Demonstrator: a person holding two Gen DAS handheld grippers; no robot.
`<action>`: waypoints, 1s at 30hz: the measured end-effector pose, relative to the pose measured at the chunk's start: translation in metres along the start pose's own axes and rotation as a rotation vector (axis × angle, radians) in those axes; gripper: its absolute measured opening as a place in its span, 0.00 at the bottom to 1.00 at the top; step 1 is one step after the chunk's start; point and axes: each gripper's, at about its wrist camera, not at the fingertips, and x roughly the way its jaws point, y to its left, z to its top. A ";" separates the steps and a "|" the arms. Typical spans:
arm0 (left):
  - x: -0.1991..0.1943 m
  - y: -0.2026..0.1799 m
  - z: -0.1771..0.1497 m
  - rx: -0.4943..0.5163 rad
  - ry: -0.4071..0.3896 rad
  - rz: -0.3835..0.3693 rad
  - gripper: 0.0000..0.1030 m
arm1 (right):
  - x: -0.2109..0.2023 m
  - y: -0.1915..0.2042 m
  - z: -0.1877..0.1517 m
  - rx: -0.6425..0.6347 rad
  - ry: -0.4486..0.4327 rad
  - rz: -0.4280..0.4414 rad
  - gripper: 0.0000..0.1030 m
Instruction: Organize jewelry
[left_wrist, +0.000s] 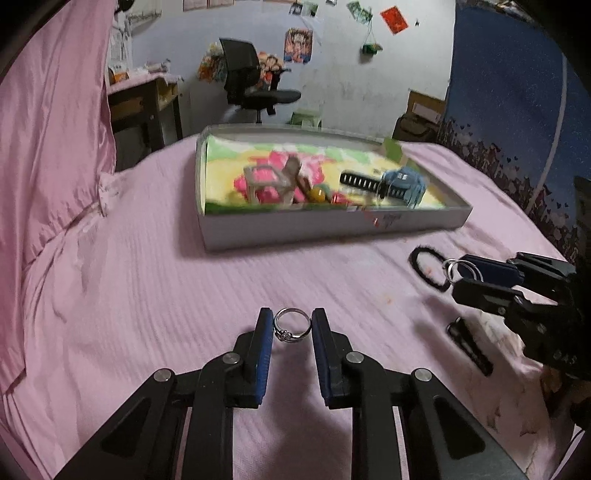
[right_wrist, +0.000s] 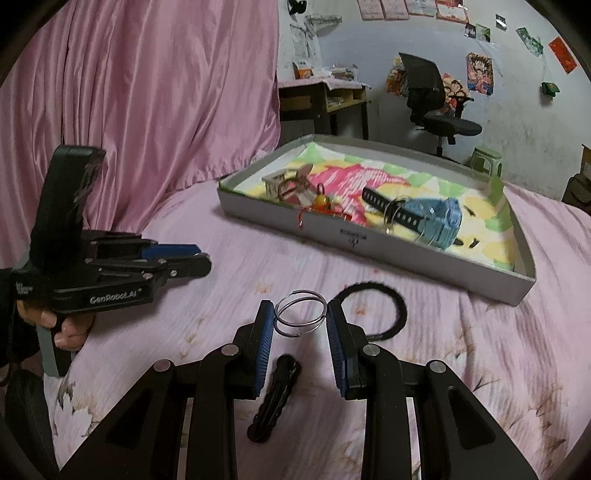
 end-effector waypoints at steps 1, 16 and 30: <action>-0.002 0.000 0.002 -0.001 -0.013 0.001 0.20 | -0.001 -0.002 0.003 0.003 -0.012 -0.003 0.25; 0.019 0.006 0.073 -0.101 -0.087 0.021 0.20 | 0.019 -0.029 0.070 0.039 -0.108 -0.085 0.25; 0.058 0.013 0.080 -0.113 0.063 0.052 0.20 | 0.069 -0.044 0.067 0.079 0.002 -0.100 0.25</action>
